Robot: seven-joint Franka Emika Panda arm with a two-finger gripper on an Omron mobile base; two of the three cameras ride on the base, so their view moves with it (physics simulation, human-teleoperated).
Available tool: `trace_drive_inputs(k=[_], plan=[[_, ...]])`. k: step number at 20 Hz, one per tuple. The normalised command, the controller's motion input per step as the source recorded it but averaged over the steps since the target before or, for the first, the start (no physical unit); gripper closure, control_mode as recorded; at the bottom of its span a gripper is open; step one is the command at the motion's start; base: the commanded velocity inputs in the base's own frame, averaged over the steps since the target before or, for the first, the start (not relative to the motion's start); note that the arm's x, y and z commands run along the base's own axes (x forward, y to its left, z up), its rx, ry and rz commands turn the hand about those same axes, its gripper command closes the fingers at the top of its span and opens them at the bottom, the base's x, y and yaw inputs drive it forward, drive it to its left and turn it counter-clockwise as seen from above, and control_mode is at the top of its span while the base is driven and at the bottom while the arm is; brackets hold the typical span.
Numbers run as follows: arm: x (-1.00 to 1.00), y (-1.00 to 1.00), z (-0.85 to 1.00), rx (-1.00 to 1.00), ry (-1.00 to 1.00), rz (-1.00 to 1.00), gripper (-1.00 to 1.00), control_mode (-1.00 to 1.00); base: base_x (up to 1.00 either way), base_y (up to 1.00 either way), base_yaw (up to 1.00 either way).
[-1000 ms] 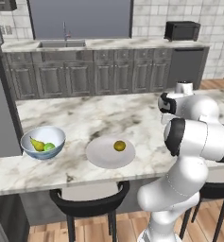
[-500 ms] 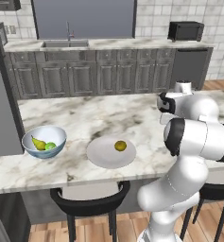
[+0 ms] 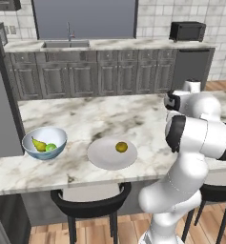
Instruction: Take the fruits from the plate on the dining counter and place two fruits in each bowl.
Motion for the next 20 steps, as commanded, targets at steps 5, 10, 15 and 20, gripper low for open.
trace_drive_inputs(k=[5, 10, 15, 20], plan=[[0.27, -0.41, 0.14, 0.05, 0.0, 0.0, 1.0, -1.0, 0.0, 0.0, 0.0], [0.2, -0.42, 0.01, 0.01, 0.0, 0.0, 1.0, -1.0, 0.0, 0.0, 0.0], [0.11, -0.24, -0.15, 0.0, -0.06, 0.0, 1.0, -1.0, 0.0, 0.0, 0.0], [-0.06, -0.04, -0.35, 0.0, -0.13, 0.0, 1.0, -1.0, 0.0, 0.0, 0.0]])
